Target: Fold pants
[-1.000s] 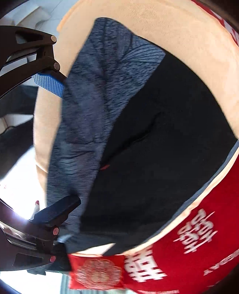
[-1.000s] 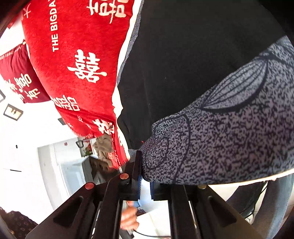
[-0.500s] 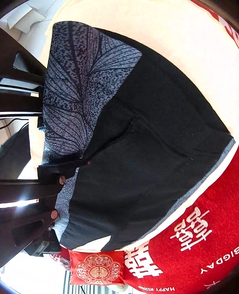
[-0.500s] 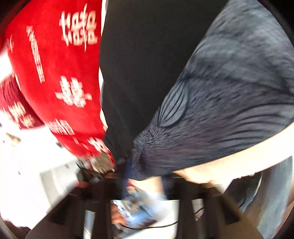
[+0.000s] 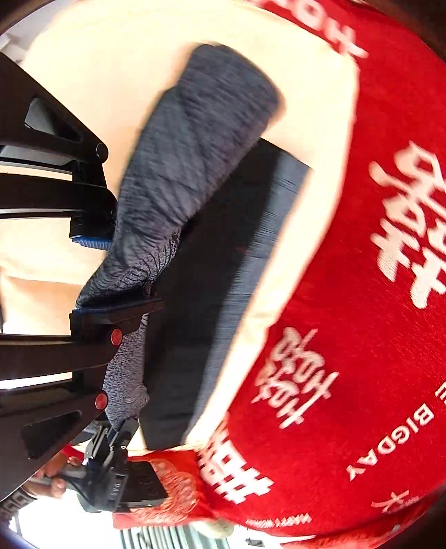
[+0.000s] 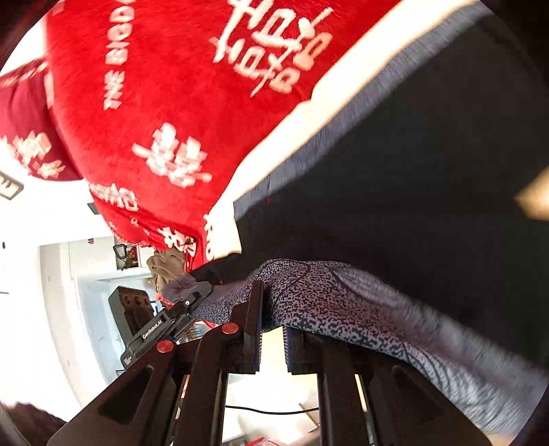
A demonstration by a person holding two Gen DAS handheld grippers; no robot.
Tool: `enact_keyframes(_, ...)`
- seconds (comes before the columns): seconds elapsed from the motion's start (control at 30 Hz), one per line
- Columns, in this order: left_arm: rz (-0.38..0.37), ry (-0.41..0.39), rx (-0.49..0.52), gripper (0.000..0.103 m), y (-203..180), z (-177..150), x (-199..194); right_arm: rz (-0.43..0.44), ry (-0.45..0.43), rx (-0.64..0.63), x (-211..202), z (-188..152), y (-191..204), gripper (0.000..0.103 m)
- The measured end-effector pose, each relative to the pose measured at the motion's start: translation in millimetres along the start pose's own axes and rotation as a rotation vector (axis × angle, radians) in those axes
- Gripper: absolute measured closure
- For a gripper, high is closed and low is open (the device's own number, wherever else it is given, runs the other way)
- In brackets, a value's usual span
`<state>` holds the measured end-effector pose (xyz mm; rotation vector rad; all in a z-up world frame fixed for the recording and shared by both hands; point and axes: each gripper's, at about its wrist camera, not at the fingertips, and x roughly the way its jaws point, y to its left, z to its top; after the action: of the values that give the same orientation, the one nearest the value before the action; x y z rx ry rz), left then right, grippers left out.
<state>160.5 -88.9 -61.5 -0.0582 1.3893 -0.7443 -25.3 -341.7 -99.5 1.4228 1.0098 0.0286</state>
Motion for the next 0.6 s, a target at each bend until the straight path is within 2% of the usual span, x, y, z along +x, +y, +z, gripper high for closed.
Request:
enact_keyframes(0.03,0.018,-0.009,0.007,0.076,-4,15,12,-0.008,0.02,0.012,10,27,-4,0.09)
enact_keyframes(0.13,0.1,-0.023,0.026,0.076,-6,50,59,-0.046,0.077,0.03,37,79,-28,0.09)
enact_keyframes(0.23,0.18,0.017,0.004,0.076,4,75,110,-0.113,0.115,0.02,71,116,-47,0.09)
enact_keyframes(0.3,0.178,0.018,-0.027,0.076,10,79,120,-0.134,0.119,0.027,85,131,-56,0.091)
enact_keyframes(0.37,0.177,0.024,-0.043,0.076,7,80,112,-0.111,0.118,0.046,88,140,-57,0.088)
enact_keyframes(0.43,0.174,0.02,-0.039,0.076,1,75,93,-0.09,0.138,0.007,84,134,-44,0.064)
enact_keyframes(0.47,0.183,0.009,-0.035,0.075,-3,71,79,-0.083,0.139,-0.021,81,130,-36,0.034)
enact_keyframes(0.5,0.21,-0.003,-0.025,0.057,-6,66,68,-0.079,0.137,-0.064,76,123,-24,0.013)
enact_keyframes(0.53,0.253,-0.022,-0.01,0.033,-10,62,56,-0.095,0.125,-0.113,69,115,-8,0.012)
enact_keyframes(0.57,0.294,-0.05,0.011,0.027,-13,57,45,-0.115,0.114,-0.151,65,108,3,0.012)
enact_keyframes(0.6,0.322,-0.066,0.035,0.026,-15,54,39,-0.127,0.111,-0.186,64,100,14,0.013)
